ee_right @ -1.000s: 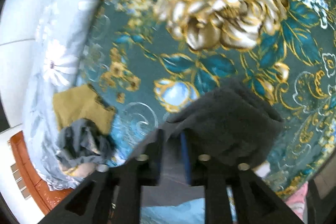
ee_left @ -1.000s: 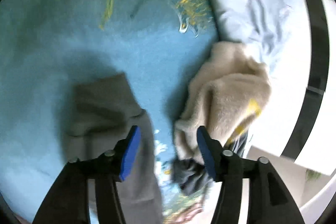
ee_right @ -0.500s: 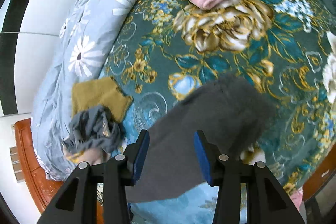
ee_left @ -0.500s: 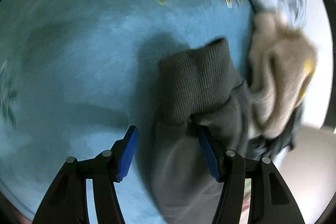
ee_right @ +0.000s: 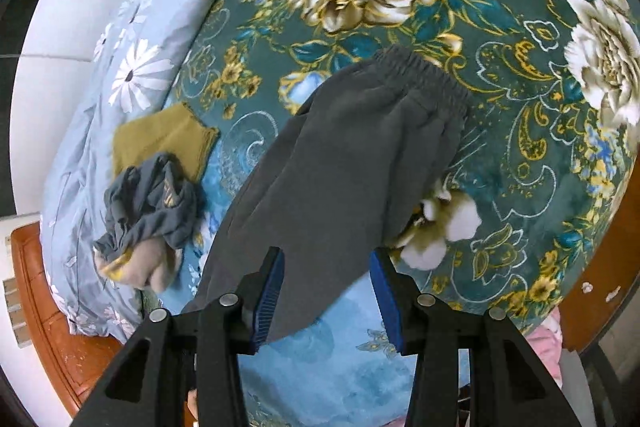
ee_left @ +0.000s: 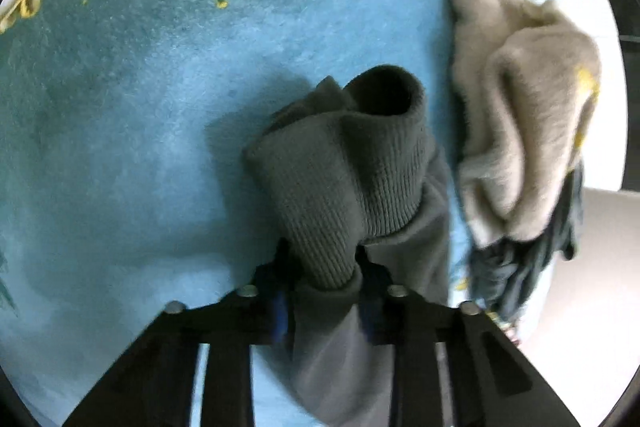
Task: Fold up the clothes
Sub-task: 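Fold the waistband with the right gripper toward the left gripper holding the cuff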
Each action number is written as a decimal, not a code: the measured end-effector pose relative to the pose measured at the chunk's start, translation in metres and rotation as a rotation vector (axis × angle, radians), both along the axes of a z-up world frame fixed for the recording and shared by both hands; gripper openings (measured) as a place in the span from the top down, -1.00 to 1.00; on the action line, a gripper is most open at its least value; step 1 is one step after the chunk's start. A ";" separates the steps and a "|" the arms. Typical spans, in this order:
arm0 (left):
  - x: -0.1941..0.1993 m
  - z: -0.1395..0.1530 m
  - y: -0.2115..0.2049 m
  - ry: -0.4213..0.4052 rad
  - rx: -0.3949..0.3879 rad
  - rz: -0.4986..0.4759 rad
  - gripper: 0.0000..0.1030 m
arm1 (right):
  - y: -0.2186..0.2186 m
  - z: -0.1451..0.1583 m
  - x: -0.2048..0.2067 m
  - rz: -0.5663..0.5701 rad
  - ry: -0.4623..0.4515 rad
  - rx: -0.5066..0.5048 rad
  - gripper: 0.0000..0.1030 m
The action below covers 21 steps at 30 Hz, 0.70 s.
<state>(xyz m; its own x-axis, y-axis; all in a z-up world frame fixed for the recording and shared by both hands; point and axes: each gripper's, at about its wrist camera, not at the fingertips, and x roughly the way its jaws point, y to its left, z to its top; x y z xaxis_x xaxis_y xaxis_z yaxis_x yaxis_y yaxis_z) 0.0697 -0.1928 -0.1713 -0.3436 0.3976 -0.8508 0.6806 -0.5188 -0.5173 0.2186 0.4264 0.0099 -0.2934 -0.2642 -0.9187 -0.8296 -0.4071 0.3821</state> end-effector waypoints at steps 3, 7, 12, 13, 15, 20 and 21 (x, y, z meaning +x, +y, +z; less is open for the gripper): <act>0.018 0.023 -0.004 0.071 0.000 0.041 0.63 | -0.010 0.003 -0.010 0.030 0.025 -0.005 0.07; 0.068 0.058 -0.024 0.146 0.015 0.121 0.65 | -0.023 0.003 -0.021 0.084 0.062 -0.017 0.07; 0.148 0.056 -0.089 0.026 -0.085 0.246 0.65 | -0.034 -0.001 -0.022 0.168 0.088 -0.002 0.07; 0.158 0.048 -0.097 -0.020 -0.073 0.275 0.65 | -0.033 -0.004 -0.020 0.172 0.089 -0.004 0.07; 0.177 0.030 -0.112 -0.108 -0.049 0.333 0.64 | -0.031 -0.011 -0.017 0.175 0.091 -0.011 0.07; 0.202 0.022 -0.100 -0.150 -0.016 0.453 0.63 | -0.023 -0.038 -0.019 0.207 0.123 -0.053 0.07; 0.196 0.025 -0.100 -0.163 -0.027 0.452 0.63 | -0.023 -0.045 -0.023 0.227 0.123 -0.053 0.07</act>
<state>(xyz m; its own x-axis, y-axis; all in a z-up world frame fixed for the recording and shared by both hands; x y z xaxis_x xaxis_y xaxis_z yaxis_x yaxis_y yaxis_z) 0.2659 -0.2926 -0.1464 -0.3382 0.2165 -0.9158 0.9122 -0.1637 -0.3756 0.1960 0.4029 -0.0347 -0.3295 -0.3824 -0.8633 -0.6656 -0.5544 0.4996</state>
